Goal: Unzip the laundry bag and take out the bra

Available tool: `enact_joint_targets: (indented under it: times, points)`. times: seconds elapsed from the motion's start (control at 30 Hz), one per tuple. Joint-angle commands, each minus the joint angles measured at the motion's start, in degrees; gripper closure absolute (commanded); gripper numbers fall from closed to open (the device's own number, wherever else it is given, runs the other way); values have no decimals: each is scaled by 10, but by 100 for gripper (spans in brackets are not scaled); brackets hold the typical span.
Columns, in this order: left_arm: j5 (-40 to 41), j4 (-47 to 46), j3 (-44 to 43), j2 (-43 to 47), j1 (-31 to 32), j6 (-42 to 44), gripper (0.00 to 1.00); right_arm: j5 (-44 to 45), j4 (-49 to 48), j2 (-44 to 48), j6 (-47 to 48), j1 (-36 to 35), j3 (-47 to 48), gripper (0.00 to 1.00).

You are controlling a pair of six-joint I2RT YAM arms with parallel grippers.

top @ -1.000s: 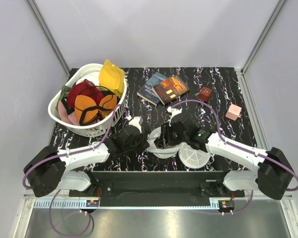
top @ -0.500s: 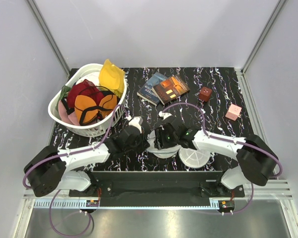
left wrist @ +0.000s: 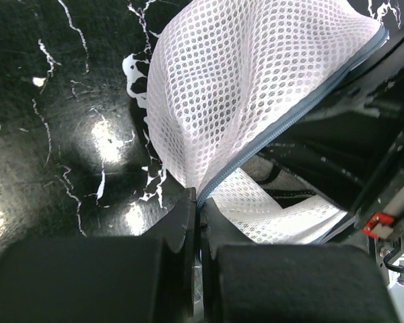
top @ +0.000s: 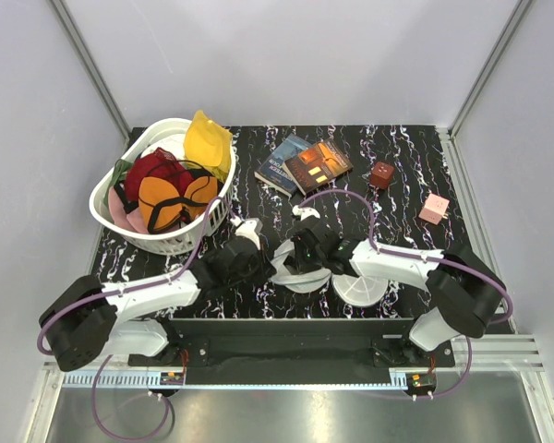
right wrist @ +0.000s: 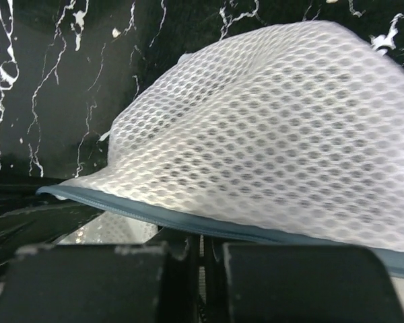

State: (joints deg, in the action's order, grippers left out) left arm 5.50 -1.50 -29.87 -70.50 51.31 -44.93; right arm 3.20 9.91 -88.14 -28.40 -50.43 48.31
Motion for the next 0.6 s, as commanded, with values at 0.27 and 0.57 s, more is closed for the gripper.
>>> enact_joint_targets:
  times: [0.27, 0.57]
  points:
    - [32, -16, 27, 46, 3, -9, 100, 33, -23, 210, -28, -5, -58, 100]
    - [35, 2, -14, 37, 3, 0, 100, -56, -25, 263, -37, -5, -81, 100]
